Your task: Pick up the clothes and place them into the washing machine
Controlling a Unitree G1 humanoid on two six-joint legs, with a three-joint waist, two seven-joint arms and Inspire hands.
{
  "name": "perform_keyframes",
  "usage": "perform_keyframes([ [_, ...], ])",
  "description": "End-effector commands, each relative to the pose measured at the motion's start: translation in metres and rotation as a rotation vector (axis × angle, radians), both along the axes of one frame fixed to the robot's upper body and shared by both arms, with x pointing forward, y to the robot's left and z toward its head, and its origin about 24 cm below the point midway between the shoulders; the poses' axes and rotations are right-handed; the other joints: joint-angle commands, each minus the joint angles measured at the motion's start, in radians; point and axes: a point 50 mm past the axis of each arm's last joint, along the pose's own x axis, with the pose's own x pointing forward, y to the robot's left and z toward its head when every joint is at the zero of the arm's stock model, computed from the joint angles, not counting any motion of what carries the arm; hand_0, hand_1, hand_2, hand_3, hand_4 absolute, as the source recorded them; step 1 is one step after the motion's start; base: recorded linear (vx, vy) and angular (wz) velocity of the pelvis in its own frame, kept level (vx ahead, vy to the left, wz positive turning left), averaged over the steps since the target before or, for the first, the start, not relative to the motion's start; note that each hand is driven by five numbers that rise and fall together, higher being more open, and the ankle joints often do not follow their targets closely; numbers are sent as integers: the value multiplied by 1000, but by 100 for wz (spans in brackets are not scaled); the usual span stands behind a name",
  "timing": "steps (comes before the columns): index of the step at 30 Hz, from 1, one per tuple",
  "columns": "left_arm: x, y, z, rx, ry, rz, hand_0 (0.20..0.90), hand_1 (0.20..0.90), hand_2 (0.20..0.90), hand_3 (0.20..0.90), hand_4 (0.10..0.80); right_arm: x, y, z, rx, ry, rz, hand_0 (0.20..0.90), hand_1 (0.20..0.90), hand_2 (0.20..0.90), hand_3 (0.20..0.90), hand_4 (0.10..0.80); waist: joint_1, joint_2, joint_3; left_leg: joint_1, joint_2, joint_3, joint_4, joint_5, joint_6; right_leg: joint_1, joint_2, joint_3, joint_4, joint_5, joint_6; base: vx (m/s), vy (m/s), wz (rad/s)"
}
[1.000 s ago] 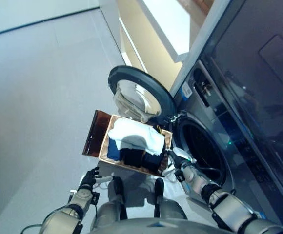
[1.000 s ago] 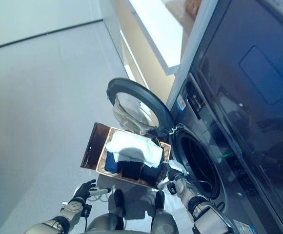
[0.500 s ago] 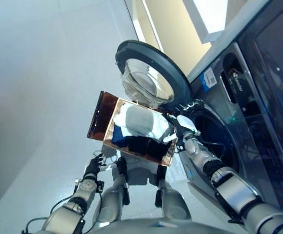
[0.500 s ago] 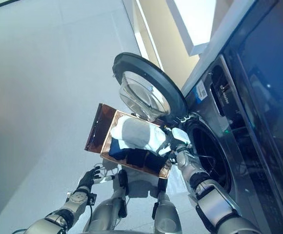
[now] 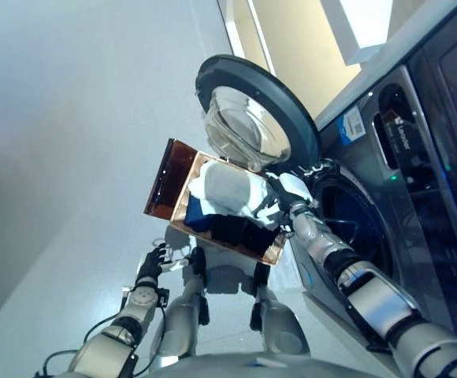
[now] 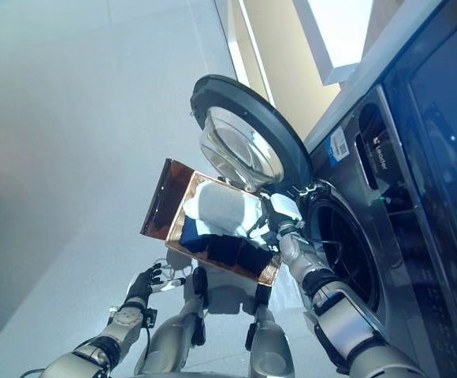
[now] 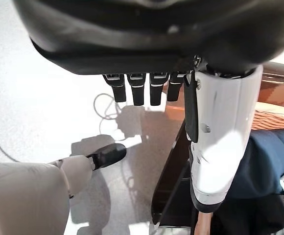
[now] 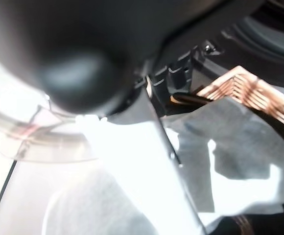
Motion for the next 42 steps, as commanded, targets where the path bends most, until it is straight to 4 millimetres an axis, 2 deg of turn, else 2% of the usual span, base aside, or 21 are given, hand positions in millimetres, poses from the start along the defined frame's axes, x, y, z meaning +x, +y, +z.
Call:
perform_keyframes([
  [1, 12, 4, 9, 34, -70, 10, 900, 900, 900, 900, 800, 28, 18, 47, -17, -183, 66, 900, 900, 900, 900, 800, 23, -18, -23, 7, 15, -5, -8, -6, -116, -63, -95, 40, 63, 66, 73, -5, 2, 5],
  [5, 17, 3, 13, 21, -92, 22, 900, 900, 900, 900, 800, 31, 17, 49, -41, -177, 62, 900, 900, 900, 900, 800, 32, -13, -10, -8, 12, -11, -8, -2, -117, -74, -98, 34, 68, 69, 75, -3, 8, 9],
  [13, 35, -5, 29, -50, -208, 45, 900, 900, 900, 900, 800, 42, 19, 70, -94, -235, 69, 900, 900, 900, 900, 800, 52, 4, 28, -58, 5, -30, -8, 16, -120, -109, -100, 16, 85, 65, 75, 5, 8, 10],
  [19, 48, -10, 42, -82, -285, 60, 900, 900, 900, 900, 800, 52, 18, 88, -129, -276, 45, 900, 900, 900, 900, 800, 71, 23, 52, -110, -11, -52, -8, 26, -122, -142, -114, -11, 87, 73, 81, 5, 36, 18],
  [24, 54, -8, 51, -114, -340, 92, 900, 900, 900, 900, 800, 60, 17, 106, -141, -323, 21, 900, 900, 900, 900, 800, 85, 33, 69, -144, -19, -62, -8, 32, -117, -177, -118, -9, 98, 76, 82, -12, 48, 5],
  [25, 58, -7, 57, -130, -373, 107, 900, 900, 900, 900, 800, 64, 19, 117, -162, -348, 21, 900, 900, 900, 900, 800, 90, 38, 79, -164, -23, -69, -8, 37, -114, -201, -120, -3, 104, 79, 83, -26, 58, 2],
  [28, 61, -7, 60, -140, -390, 114, 900, 900, 900, 900, 800, 67, 18, 122, -175, -357, 11, 900, 900, 900, 900, 800, 96, 39, 84, -180, -26, -73, -8, 38, -110, -220, -118, 2, 110, 80, 82, -23, 50, -7],
  [29, 63, -8, 62, -150, -402, 126, 900, 900, 900, 900, 800, 70, 19, 131, -191, -377, 9, 900, 900, 900, 900, 800, 100, 39, 89, -194, -28, -78, -8, 40, -107, -235, -120, 7, 109, 84, 84, -15, 31, -5],
  [34, 68, -12, 68, -167, -430, 128, 900, 900, 900, 900, 800, 74, 19, 145, -209, -419, -3, 900, 900, 900, 900, 800, 106, 39, 96, -222, -35, -93, -8, 46, -101, -265, -121, 14, 108, 90, 84, -15, 31, -4],
  [42, 67, -13, 66, -172, -423, 158, 900, 900, 900, 900, 800, 75, 26, 153, -206, -452, 6, 900, 900, 900, 900, 800, 106, 32, 99, -234, -39, -102, -8, 45, -92, -287, -119, 33, 109, 94, 83, -8, 29, -2],
])
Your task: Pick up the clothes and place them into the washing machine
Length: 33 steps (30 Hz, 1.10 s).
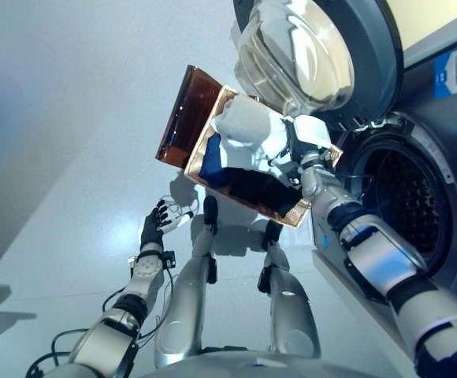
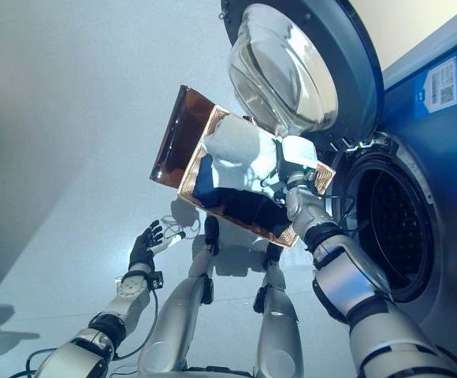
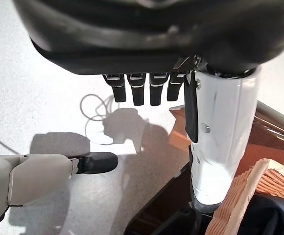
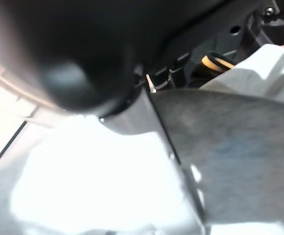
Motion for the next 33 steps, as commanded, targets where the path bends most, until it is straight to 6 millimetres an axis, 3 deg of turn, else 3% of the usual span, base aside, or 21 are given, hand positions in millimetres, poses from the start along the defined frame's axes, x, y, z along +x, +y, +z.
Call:
perform_keyframes([
  [1, 11, 2, 14, 14, -84, 19, 900, 900, 900, 900, 800, 20, 31, 57, -31, -120, 90, 900, 900, 900, 900, 800, 55, -26, 17, 47, -27, -24, -8, -47, -61, -25, -111, 67, 76, 46, 81, -14, 16, -4],
  [2, 11, 3, 13, 15, -79, 28, 900, 900, 900, 900, 800, 20, 32, 61, -31, -129, 93, 900, 900, 900, 900, 800, 54, -28, 18, 45, -27, -25, -8, -46, -59, -27, -110, 67, 76, 45, 80, -22, 13, -7],
  [3, 11, 3, 14, 10, -81, 37, 900, 900, 900, 900, 800, 21, 33, 63, -27, -141, 93, 793, 793, 793, 793, 724, 56, -28, 22, 43, -28, -27, -8, -46, -58, -31, -107, 71, 77, 45, 78, -19, 6, -9],
  [5, 10, 4, 13, 9, -81, 40, 900, 900, 900, 900, 800, 21, 32, 64, -27, -146, 91, 675, 675, 675, 675, 639, 55, -27, 23, 41, -27, -28, -8, -45, -58, -34, -107, 72, 77, 43, 77, -17, 8, -11],
  [6, 9, 6, 12, 5, -77, 54, 900, 900, 900, 900, 800, 21, 30, 66, -29, -157, 81, 469, 469, 469, 469, 492, 55, -28, 26, 40, -27, -29, -8, -44, -57, -38, -106, 75, 78, 44, 76, -16, 7, -7],
  [7, 9, 6, 12, 5, -77, 54, 900, 900, 900, 900, 800, 21, 30, 66, -29, -157, 81, 433, 433, 433, 433, 467, 55, -28, 26, 39, -27, -29, -8, -44, -57, -38, -106, 75, 78, 44, 76, 0, 0, 0],
  [8, 9, 5, 12, 2, -76, 58, 900, 900, 900, 900, 800, 21, 29, 67, -34, -164, 76, 211, 211, 211, 211, 308, 53, -29, 29, 40, -27, -29, -8, -44, -57, -40, -106, 76, 81, 44, 76, 0, 0, 0],
  [33, 3, 5, 9, 16, -74, 106, 900, 900, 900, 900, 800, 18, 17, 76, -75, -285, 11, 200, 200, 200, 200, 300, 42, -32, 33, 66, -25, -21, -8, -49, -49, -23, -96, 97, 82, 31, 73, 0, 1, 0],
])
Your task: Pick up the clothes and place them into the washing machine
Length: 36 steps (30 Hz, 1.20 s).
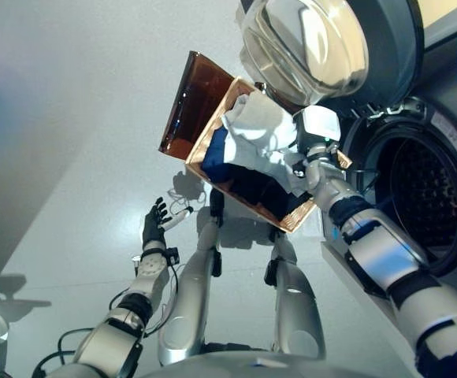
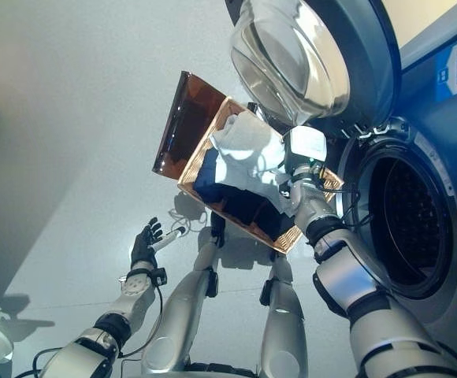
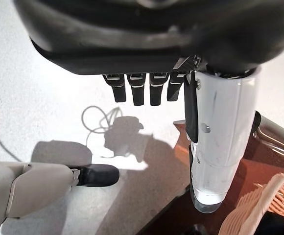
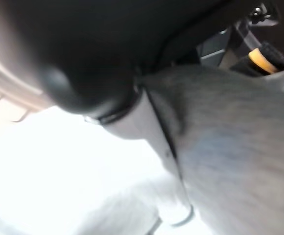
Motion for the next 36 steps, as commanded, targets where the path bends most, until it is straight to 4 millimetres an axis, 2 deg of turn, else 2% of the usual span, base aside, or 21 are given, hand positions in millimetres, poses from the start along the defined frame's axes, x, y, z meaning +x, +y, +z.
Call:
perform_keyframes([
  [1, -1, 13, 3, 51, -29, 43, 900, 900, 900, 900, 800, 15, 29, 63, -40, -219, 91, 200, 200, 200, 200, 300, 18, -59, -8, 74, -26, -5, -9, -66, -71, 7, -98, 57, 63, 26, 74, 0, 0, 0],
  [12, -12, 21, -8, 78, 36, 74, 900, 900, 900, 900, 800, 10, 29, 56, 21, -237, 111, 200, 200, 200, 200, 300, 9, -87, -29, 142, -21, 12, -9, -87, -62, 64, -95, 68, 65, 23, 75, 3, 3, -1],
  [22, -20, 29, -17, 107, 99, 91, 900, 900, 900, 900, 800, 0, 29, 24, 151, -175, 118, 200, 200, 200, 200, 300, -9, -108, -50, 182, -19, 28, 63, -133, -47, 125, -104, 72, 89, 0, 71, 9, 3, -6],
  [25, -20, 31, -18, 123, 107, 89, 900, 900, 900, 900, 800, -5, 31, 7, 270, -142, 110, 200, 200, 200, 200, 300, -17, -115, -56, 175, -19, 30, 108, -153, -42, 131, -105, 78, 109, -10, 69, -2, -14, -4],
  [27, -20, 32, -17, 124, 106, 89, 900, 900, 900, 900, 800, -6, 31, 3, 306, -130, 108, 200, 200, 200, 200, 300, -19, -114, -56, 171, -19, 30, 120, -157, -41, 130, -105, 79, 114, -13, 68, -5, -6, -3],
  [28, -21, 31, -18, 123, 110, 84, 900, 900, 900, 900, 800, -9, 31, -6, 411, -114, 95, 200, 200, 200, 200, 300, -21, -113, -55, 164, -20, 31, 144, -167, -39, 133, -105, 82, 122, -18, 66, -8, -7, -6],
  [31, -21, 31, -19, 125, 113, 81, 900, 900, 900, 900, 800, -12, 32, -14, 479, -98, 88, 200, 200, 200, 200, 300, -26, -110, -60, 151, -19, 31, 160, -172, -38, 128, -105, 83, 125, -19, 64, -7, 0, -6],
  [32, -23, 32, -20, 125, 118, 80, 900, 900, 900, 900, 800, -16, 33, -22, 587, -86, 72, 200, 200, 200, 200, 300, -30, -105, -60, 145, -21, 36, 175, -182, -38, 127, -105, 86, 129, -21, 64, -6, 13, -5],
  [33, -23, 32, -20, 125, 118, 80, 900, 900, 900, 900, 800, -16, 33, -22, 587, -86, 72, 200, 200, 200, 200, 300, -30, -105, -62, 142, -22, 36, 174, -180, -38, 124, -105, 86, 128, -20, 64, -6, 21, -6],
  [36, -25, 32, -21, 133, 124, 76, 900, 900, 900, 900, 800, -23, 33, -37, 826, -80, 24, 200, 200, 200, 200, 300, -39, -91, -61, 131, -23, 43, 191, -192, -37, 118, -108, 92, 132, -20, 66, -2, 6, -1],
])
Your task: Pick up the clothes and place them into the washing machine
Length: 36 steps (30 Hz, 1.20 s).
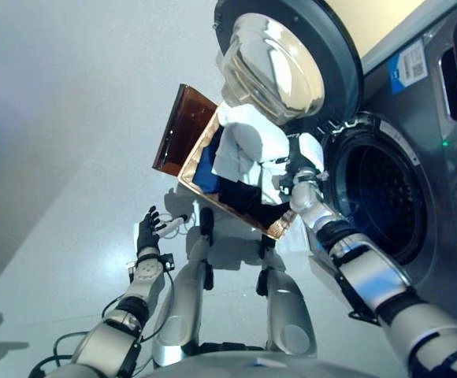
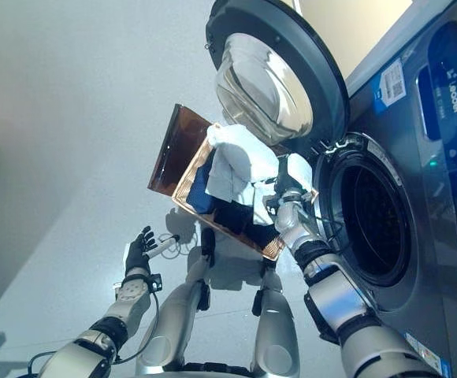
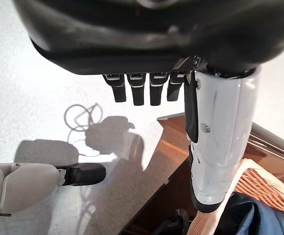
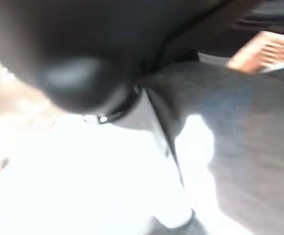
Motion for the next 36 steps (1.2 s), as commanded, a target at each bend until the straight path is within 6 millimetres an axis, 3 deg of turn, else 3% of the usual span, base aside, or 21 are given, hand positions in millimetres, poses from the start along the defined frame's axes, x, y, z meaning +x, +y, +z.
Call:
perform_keyframes([
  [1, -14, 20, -9, 69, 46, 50, 900, 900, 900, 900, 800, 4, 12, 22, 197, -163, 17, 200, 200, 200, 200, 300, -1, -29, -74, -36, -20, 0, 181, -172, -55, -15, -99, 38, 108, -28, 62, -5, 23, -5],
  [5, -14, 18, -6, 77, 23, 29, 900, 900, 900, 900, 800, -6, 9, 1, 418, -120, -37, 200, 200, 200, 200, 300, -2, -6, -70, -48, -25, 8, 198, -182, -55, -26, -105, 47, 111, -27, 64, -5, 16, -5],
  [6, -14, 18, -6, 77, 23, 29, 900, 900, 900, 900, 800, -6, 9, 1, 418, -120, -37, 200, 200, 200, 200, 300, -2, -6, -70, -48, -25, 8, 198, -182, -55, -26, -105, 47, 111, -27, 64, -4, 31, -3],
  [7, -14, 19, -6, 78, 23, 34, 900, 900, 900, 900, 800, -8, 10, -1, 550, -128, -63, 200, 200, 200, 200, 300, -1, 0, -68, -48, -26, 13, 198, -184, -55, -28, -107, 53, 110, -26, 65, -2, 22, -6],
  [9, -14, 17, -6, 75, 21, 32, 900, 900, 900, 900, 800, -11, 10, -7, 632, -125, -87, 200, 200, 200, 200, 300, -2, 3, -68, -47, -26, 19, 198, -187, -54, -27, -110, 57, 105, -23, 66, 5, 30, -14],
  [20, -10, 4, -8, 58, 32, 24, 900, 900, 900, 900, 800, -35, 16, -51, 930, -31, -222, 200, 200, 200, 200, 300, -19, 7, -85, -37, -38, 43, 205, -207, -53, -10, -126, 75, 69, 7, 78, 16, 29, -6],
  [22, -7, 1, -7, 56, 24, 19, 900, 900, 900, 900, 800, -41, 17, -59, 1048, -35, -284, 200, 200, 200, 200, 300, -29, 4, -89, -40, -42, 52, 221, -222, -50, -7, -132, 83, 63, 14, 83, 26, 47, -3],
  [28, -5, -1, -5, 42, 13, 28, 900, 900, 900, 900, 800, -43, 9, -63, 1271, -102, -432, 200, 200, 200, 200, 300, -32, 13, -90, -48, -45, 75, 242, -237, -49, -5, -143, 96, 43, 34, 92, 22, 32, -12],
  [36, -11, -2, -11, 19, 47, 42, 900, 900, 900, 900, 800, -43, -10, -63, 1414, -186, -592, 200, 200, 200, 200, 300, -32, 23, -102, -46, -49, 95, 227, -237, -51, -1, -148, 101, 6, 54, 99, 16, 17, -11],
])
